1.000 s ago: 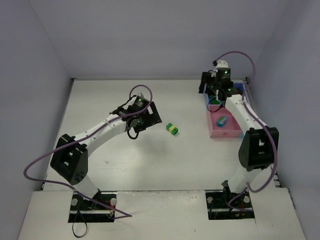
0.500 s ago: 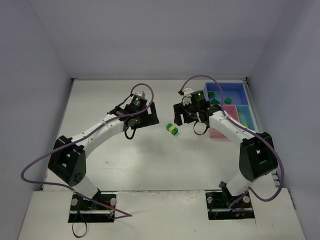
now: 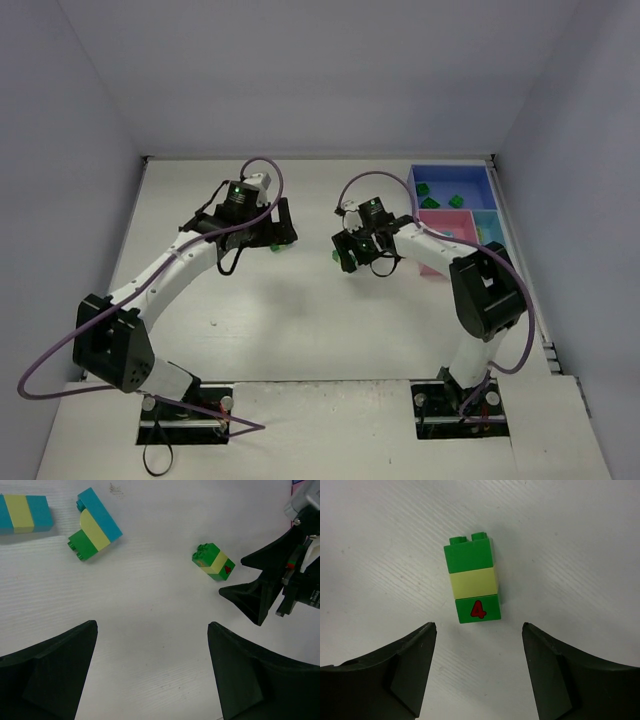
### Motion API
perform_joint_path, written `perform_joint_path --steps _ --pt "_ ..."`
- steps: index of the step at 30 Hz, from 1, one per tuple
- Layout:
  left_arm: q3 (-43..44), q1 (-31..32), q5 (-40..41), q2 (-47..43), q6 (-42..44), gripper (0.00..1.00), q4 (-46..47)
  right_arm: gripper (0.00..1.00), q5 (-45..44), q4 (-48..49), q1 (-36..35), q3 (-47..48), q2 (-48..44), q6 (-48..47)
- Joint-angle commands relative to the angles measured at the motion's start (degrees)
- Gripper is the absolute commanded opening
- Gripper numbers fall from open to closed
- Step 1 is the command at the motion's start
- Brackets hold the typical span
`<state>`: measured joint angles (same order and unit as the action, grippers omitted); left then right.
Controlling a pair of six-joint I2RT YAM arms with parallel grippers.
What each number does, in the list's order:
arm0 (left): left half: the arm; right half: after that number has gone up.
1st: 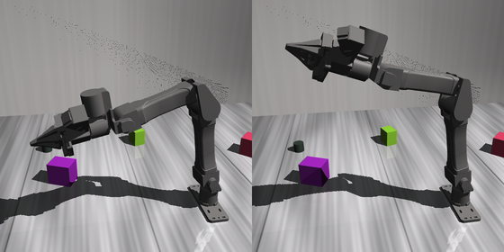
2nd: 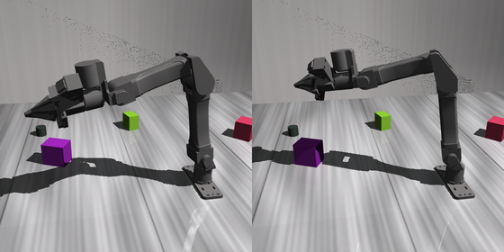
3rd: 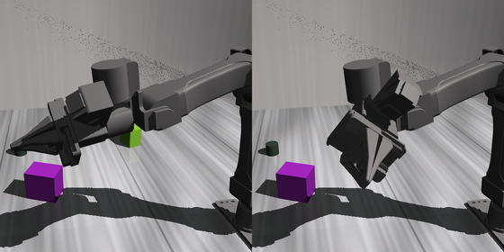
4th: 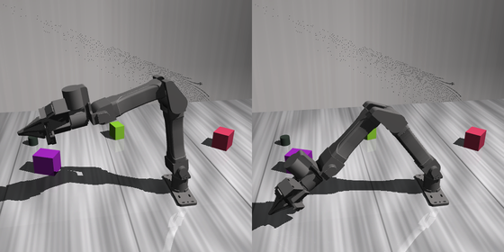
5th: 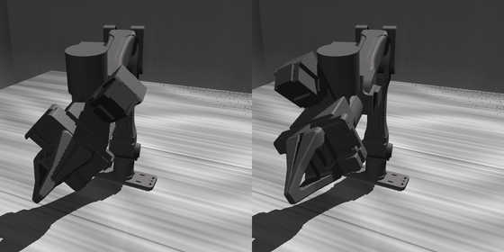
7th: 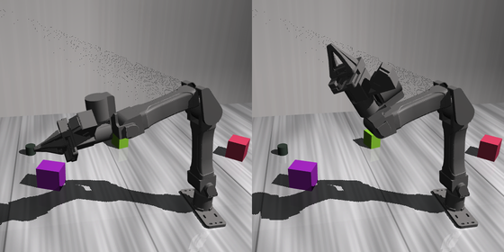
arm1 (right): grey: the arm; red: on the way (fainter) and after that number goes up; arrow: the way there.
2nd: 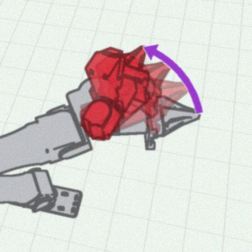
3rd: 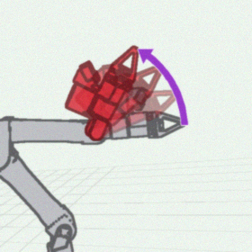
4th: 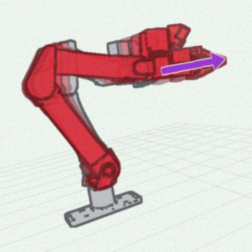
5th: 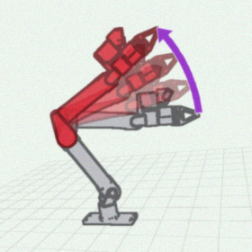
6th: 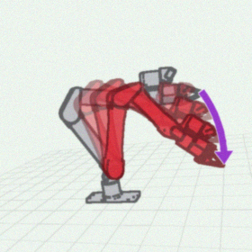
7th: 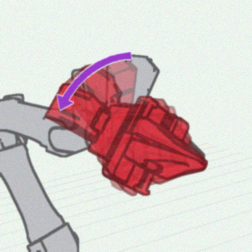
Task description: Sort the legos into containers by color
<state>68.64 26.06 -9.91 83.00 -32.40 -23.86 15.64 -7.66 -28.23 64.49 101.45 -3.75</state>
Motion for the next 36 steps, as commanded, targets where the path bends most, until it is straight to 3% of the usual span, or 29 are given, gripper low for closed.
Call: perform_joint_path --steps 1,29,34,36 --pt "0.1 -0.1 -1.5 -2.6 3.6 0.84 0.5 0.65 -1.8 -1.2 -0.3 2.6 0.7 -3.8" --pt "-0.9 -0.3 -2.6 -2.3 5.1 0.84 -0.8 0.5 0.3 0.5 -1.0 5.3 7.4 -9.8" --pt "-1.1 -0.4 -2.7 -2.5 5.1 0.84 -0.8 0.36 0.6 0.6 -1.1 4.6 7.4 -10.4" --pt "-1.1 -0.3 -3.1 -2.5 5.0 0.84 -0.8 0.22 0.7 0.5 -1.3 4.3 7.1 -10.7"
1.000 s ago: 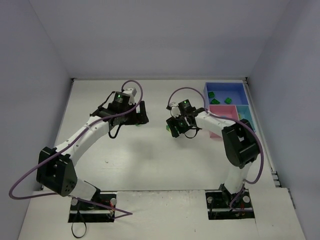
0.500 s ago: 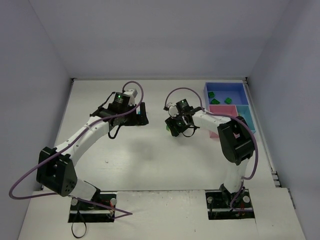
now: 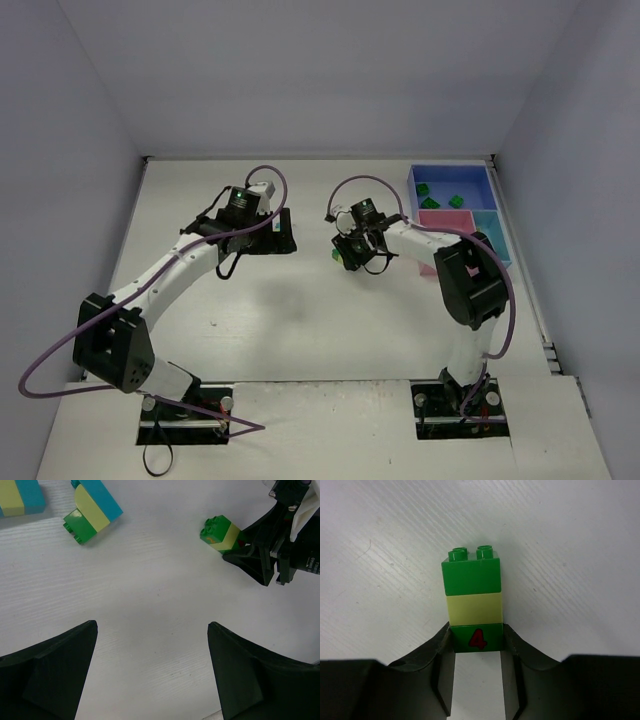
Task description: Sort the legos into containers by color
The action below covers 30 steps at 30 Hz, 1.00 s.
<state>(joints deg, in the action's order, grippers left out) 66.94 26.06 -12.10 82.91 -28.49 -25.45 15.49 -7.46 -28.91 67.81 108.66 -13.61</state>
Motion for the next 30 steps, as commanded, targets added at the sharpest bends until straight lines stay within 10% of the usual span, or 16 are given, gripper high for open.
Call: perform_joint_path --steps 1,5,30 --pt "0.7 -0.3 -1.0 -2.4 1.1 0.84 0.8 0.17 0.8 0.4 -0.7 0.8 -0.4 -1.1" --pt "1.2 -0.4 -1.6 -2.9 0.8 0.84 0.8 0.0 0.8 1.1 -1.2 -0.4 -4.0 -1.6" --pt "-1.5 -0.1 -8.3 -6.7 -17.8 0.84 27.6 0.0 13.1 11.2 -4.7 2.7 -22.6 3.5"
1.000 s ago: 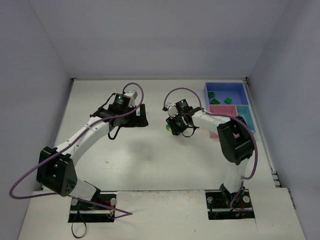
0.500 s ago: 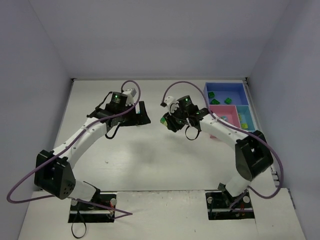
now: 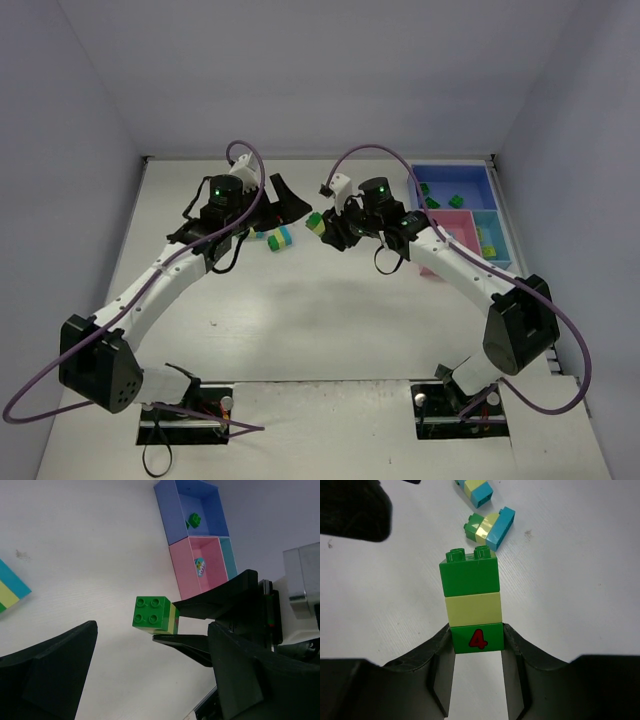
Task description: Sort the legos into containers by color
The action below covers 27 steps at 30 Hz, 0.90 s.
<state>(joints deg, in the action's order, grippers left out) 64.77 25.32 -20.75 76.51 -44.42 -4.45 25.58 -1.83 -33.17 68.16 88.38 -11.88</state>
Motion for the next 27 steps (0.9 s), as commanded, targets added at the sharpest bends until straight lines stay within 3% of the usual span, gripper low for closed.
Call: perform_joint_path --steps 1,8,17,27 --pt "0.8 0.8 0.6 0.3 -2.1 0.84 6.6 0.0 3.2 6.3 -0.4 2.2 -2.3 2.4" --pt "-0.3 2.0 1.8 1.9 -3.7 0.83 9.0 0.0 6.1 9.5 -0.4 2.3 -2.9 5.3" --pt "-1.3 4.0 3.8 2.9 -4.3 0.72 11.3 0.0 6.7 11.5 -0.4 2.2 -2.8 7.7" --pt "-2.2 4.8 5.0 3.8 -4.8 0.45 13.0 0.0 6.5 12.6 -0.4 1.8 -3.5 9.5"
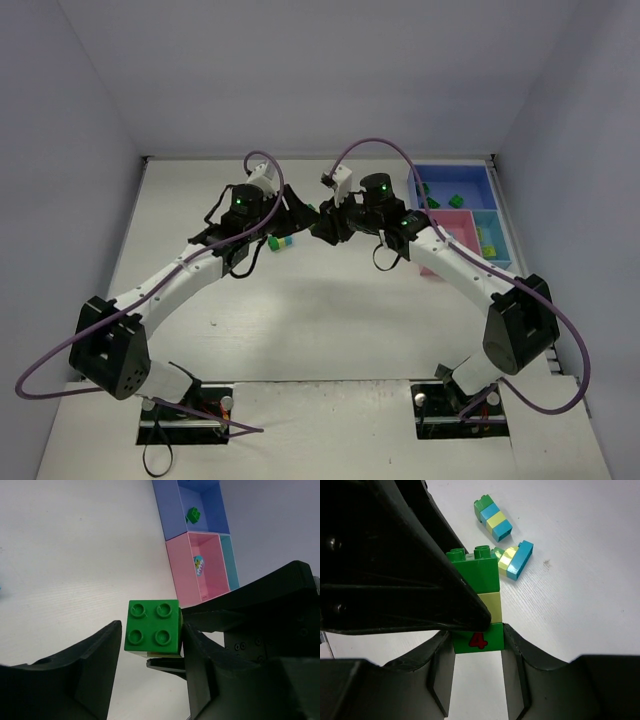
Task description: Sort the legos into containers by color
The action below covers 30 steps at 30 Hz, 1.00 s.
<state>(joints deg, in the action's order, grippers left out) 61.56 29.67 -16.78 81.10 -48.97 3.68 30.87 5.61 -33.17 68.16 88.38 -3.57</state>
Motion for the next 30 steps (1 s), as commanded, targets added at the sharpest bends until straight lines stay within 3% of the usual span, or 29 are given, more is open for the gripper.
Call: perform_joint_path --steps 1,5,11,23,29,30 --pt "0.9 0.6 1.0 -0.8 -0.2 0.45 4.9 0.0 1.3 5.2 -0.4 1.7 -3.6 1.3" --pt "0.7 0.6 2.4 -1.3 0.1 0.17 5.2 0.0 1.0 5.2 -0.4 0.2 -4.2 1.1" --pt "0.9 0.5 4.4 -2.8 1.5 0.02 4.1 0.0 -0.1 5.0 -0.1 -6.4 -5.6 0.1" --pt "1.5 -1.5 4.7 -3.2 -0.1 0.0 5.1 0.0 -3.4 3.5 2.7 -12.8 -7.8 -0.5" --pt "2.1 -1.5 2.5 -2.9 2.9 0.0 2.1 0.0 -17.5 2.3 15.5 -7.4 -7.3 1.9" --pt "1.8 -1.5 2.4 -3.1 3.2 0.0 1.9 0.0 -24.0 1.9 17.2 -5.9 -5.7 2.3"
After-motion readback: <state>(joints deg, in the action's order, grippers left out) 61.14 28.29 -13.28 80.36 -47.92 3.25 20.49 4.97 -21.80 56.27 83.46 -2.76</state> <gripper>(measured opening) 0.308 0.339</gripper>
